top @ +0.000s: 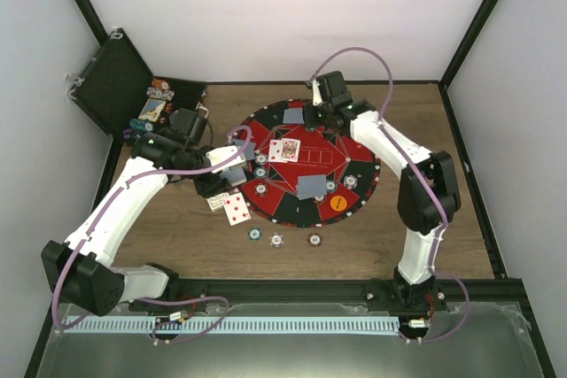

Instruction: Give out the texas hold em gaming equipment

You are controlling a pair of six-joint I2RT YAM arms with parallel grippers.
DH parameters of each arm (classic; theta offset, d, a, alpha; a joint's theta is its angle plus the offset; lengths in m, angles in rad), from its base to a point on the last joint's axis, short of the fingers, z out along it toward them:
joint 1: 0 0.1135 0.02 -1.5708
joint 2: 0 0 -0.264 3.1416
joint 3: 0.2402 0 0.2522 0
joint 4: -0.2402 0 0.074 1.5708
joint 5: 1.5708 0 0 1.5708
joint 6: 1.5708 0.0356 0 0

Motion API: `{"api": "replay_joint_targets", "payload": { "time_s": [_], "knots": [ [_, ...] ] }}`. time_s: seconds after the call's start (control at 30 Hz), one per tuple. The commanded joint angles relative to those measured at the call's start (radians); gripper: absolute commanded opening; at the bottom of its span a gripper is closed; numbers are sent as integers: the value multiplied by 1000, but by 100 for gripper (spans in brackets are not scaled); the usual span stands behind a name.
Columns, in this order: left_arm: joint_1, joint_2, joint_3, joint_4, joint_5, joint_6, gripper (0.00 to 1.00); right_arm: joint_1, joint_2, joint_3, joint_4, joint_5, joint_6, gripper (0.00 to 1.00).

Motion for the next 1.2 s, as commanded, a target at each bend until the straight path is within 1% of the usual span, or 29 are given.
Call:
{"api": "replay_joint_targets", "payload": {
  "time_s": [0.0, 0.07, 0.1, 0.13, 0.17, 0.27, 0.4, 0.47, 0.57, 0.67, 0.7, 0.83, 0.93, 0.97, 1.1, 1.17],
  "knots": [
    [-3, -26, -5, 8, 3, 15, 4, 105, 1, -147, 283, 578, -343, 1],
    [-3, -25, -3, 6, 0, 15, 4, 151, 12, -246, 493, 676, -538, 1],
    [-3, -23, -4, 6, 2, 16, 4, 168, 28, -274, 566, 706, -618, 1],
    [-3, -21, -3, 6, 6, 15, 4, 178, 52, -286, 608, 728, -681, 1],
    [-3, -20, -2, 4, 8, 16, 4, 185, 81, -278, 614, 738, -723, 1],
    [-3, -16, 1, 1, 7, 15, 4, 196, 141, -276, 626, 739, -754, 1],
    [-3, -18, 2, 0, 3, 15, 4, 226, 182, -310, 647, 735, -763, 1],
    [-2, -18, 6, -5, 9, 17, 4, 239, 194, -317, 638, 746, -756, 3],
    [-2, -14, 18, -11, 21, 14, 4, 244, 189, -312, 583, 728, -702, 20],
    [-3, -11, 29, -14, 23, 13, 4, 245, 168, -317, 535, 680, -656, 42],
    [-2, -11, 31, -16, 23, 12, 4, 244, 161, -318, 522, 664, -645, 48],
    [-3, -11, 42, -20, 23, 10, 4, 244, 122, -324, 471, 603, -600, 58],
    [-3, -10, 53, -24, 23, 7, 4, 244, 86, -330, 437, 564, -584, 59],
    [-3, -8, 56, -27, 25, 7, 4, 244, 74, -332, 423, 547, -577, 61],
    [-3, -5, 66, -31, 30, 4, 4, 244, 32, -329, 362, 482, -547, 73],
    [-3, -3, 70, -31, 34, 3, 4, 245, 15, -331, 335, 446, -527, 81]
  ]
}}
